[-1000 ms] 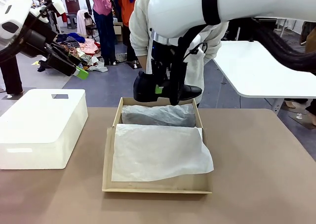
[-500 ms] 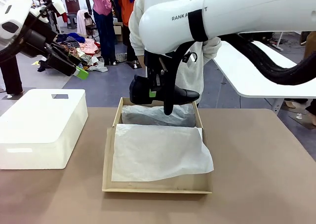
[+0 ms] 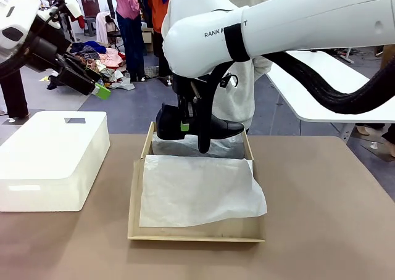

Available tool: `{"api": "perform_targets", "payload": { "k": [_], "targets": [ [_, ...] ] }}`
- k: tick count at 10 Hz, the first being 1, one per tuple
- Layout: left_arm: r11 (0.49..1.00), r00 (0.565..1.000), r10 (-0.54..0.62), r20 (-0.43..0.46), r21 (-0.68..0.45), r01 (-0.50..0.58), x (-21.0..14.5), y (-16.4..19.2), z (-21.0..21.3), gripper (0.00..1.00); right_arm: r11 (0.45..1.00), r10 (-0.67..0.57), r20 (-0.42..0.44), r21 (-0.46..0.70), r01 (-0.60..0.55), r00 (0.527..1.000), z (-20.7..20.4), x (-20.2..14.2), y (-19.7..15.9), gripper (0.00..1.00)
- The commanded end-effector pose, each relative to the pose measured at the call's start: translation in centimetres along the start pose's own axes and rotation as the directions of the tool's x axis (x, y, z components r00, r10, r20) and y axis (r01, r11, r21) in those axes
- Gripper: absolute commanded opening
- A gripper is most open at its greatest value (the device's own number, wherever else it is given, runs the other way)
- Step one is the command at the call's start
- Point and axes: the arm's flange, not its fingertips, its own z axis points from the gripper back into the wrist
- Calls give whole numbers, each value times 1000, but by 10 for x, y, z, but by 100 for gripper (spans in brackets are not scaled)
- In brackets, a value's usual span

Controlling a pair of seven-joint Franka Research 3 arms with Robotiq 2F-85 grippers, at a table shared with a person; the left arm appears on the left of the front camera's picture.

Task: Pack the shoes into the box.
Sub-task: Place the other shoe of the Shoes into the Shoes Box.

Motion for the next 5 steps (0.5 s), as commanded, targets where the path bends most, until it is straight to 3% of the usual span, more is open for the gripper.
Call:
{"api": "perform_targets", "payload": {
  "k": [1, 5],
  "targets": [
    [1000, 1000, -11, 13, -11, 11, -1, 2, 0, 96, 1000, -1, -5, 7, 1, 1000, 0, 0, 1, 0],
    [1000, 1000, -11, 13, -11, 11, -1, 2, 0, 96, 999, -34, -3, 5, 34, 999, -3, 2, -4, 0]
  ]
}}
